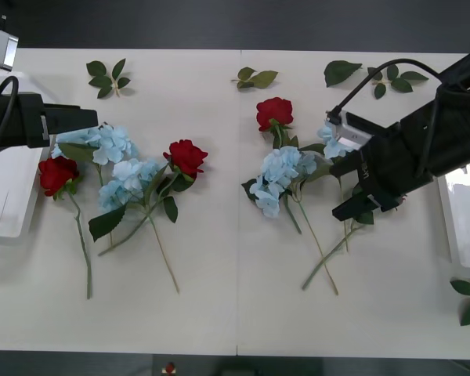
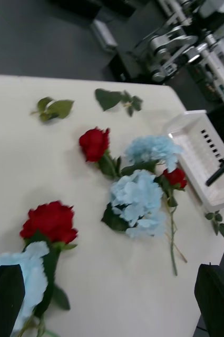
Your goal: Put the red flowers into the right box and the blue flowers into the left box
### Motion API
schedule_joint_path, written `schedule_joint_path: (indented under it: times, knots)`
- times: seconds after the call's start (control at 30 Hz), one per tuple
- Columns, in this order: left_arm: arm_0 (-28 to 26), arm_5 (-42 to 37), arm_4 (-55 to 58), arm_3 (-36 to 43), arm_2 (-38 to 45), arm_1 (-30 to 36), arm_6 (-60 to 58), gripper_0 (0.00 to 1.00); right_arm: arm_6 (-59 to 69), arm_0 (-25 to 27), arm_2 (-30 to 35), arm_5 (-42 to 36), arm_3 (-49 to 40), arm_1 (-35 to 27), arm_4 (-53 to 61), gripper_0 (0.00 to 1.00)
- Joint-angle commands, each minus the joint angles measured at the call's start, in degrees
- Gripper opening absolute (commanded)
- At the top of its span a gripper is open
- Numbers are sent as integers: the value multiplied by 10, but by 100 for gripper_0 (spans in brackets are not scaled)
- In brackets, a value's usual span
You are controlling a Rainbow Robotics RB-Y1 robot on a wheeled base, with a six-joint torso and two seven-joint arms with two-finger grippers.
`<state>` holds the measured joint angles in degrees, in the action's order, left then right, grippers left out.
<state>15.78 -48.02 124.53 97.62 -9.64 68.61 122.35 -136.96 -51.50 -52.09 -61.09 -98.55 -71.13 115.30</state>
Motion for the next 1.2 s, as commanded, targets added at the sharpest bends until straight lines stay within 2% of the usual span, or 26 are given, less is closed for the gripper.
schedule_joint_path:
  times: [0.03,0.13,0.3,0.43,0.7,0.83,1.03,1.2]
  knots:
    - [33,-52,-68,-37,7,-11,-97,93,264,-21,26,-60,-9,-38,-39,90]
    - [36,-95,-152,-45,8,-14,-208,94,519,-21,42,-122,-8,-47,-90,89]
    - [34,-132,-256,-44,8,-15,-302,94,840,-19,51,-171,-4,-44,-184,90]
    - [16,-142,-321,-30,8,-15,-357,94,964,2,51,-210,-1,-32,-278,90]
    - [-42,-115,-461,-14,14,-31,-447,96,988,73,62,-192,37,-3,-403,90]
    - [-63,-82,-535,-11,14,-62,-476,98,993,116,110,-180,53,33,-458,89]
    - [-63,-80,-619,-8,12,-95,-512,99,998,170,154,-129,67,72,-478,90]
    - [-62,-62,-677,-6,-12,-110,-527,99,1004,176,158,-121,72,106,-499,90]
